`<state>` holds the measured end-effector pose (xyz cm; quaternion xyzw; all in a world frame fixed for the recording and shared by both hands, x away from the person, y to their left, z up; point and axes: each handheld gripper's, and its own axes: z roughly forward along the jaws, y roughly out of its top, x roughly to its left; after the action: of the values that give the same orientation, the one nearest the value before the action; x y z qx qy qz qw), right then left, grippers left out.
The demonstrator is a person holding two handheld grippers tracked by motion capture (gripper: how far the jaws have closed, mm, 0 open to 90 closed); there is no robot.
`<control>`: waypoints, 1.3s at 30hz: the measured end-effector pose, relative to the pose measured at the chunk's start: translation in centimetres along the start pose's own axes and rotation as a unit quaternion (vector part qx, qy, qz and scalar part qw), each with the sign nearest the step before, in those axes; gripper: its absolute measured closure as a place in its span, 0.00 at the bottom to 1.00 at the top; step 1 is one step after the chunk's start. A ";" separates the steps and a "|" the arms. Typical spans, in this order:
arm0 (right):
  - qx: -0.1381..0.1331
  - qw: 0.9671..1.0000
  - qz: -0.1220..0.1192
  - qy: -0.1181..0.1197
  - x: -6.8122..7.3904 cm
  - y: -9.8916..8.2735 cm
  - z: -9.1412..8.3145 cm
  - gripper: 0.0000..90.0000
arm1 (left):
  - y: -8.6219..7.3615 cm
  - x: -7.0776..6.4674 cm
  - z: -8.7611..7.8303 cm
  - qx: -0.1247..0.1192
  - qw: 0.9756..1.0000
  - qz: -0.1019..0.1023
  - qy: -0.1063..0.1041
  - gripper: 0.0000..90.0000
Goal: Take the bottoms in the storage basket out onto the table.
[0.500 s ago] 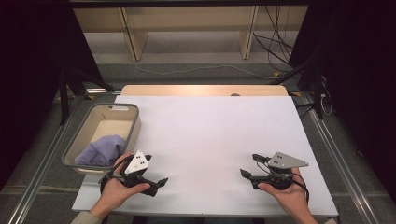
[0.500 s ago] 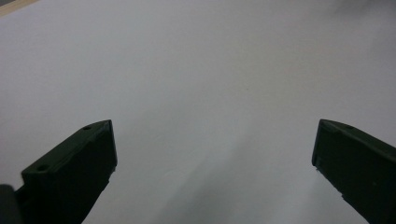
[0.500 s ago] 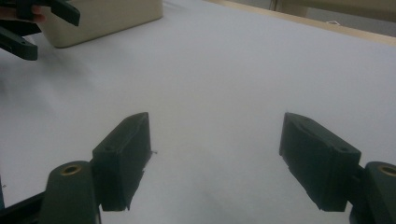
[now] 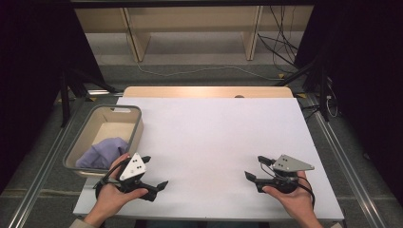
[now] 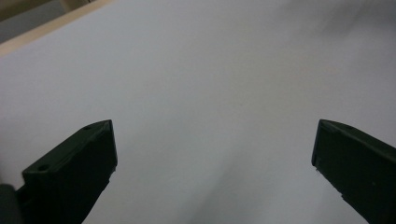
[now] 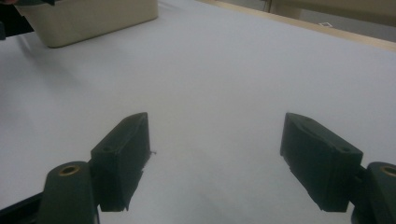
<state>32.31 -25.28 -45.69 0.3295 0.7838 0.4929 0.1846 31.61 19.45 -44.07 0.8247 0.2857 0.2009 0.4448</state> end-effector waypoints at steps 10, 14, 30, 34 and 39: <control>0.005 1.000 0.002 0.001 0.0 0.0 0.2 0.28 | 0.5 1.3 -1.4 -0.019 1.000 -0.009 0.014 0.01; 0.006 1.000 0.003 0.001 -0.1 -0.1 0.3 0.28 | 0.8 1.6 -2.0 -0.029 0.999 -0.010 0.024 0.01; 0.009 1.000 0.004 0.001 -0.1 -0.1 0.4 0.28 | 1.8 4.8 -4.7 -0.068 0.993 -0.036 0.086 0.02; 0.011 1.000 0.005 0.003 -0.1 -0.1 0.4 0.28 | 1.8 6.0 -5.5 -0.076 0.990 -0.047 0.105 0.01; 0.012 1.000 0.005 0.004 -0.1 -0.1 0.4 0.28 | 1.1 7.8 -5.8 -0.057 0.987 -0.060 0.134 0.00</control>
<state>32.57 -25.07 -46.02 0.3334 0.7888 0.4858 0.1750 34.42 27.64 -39.50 0.7449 0.3801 0.2986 0.4598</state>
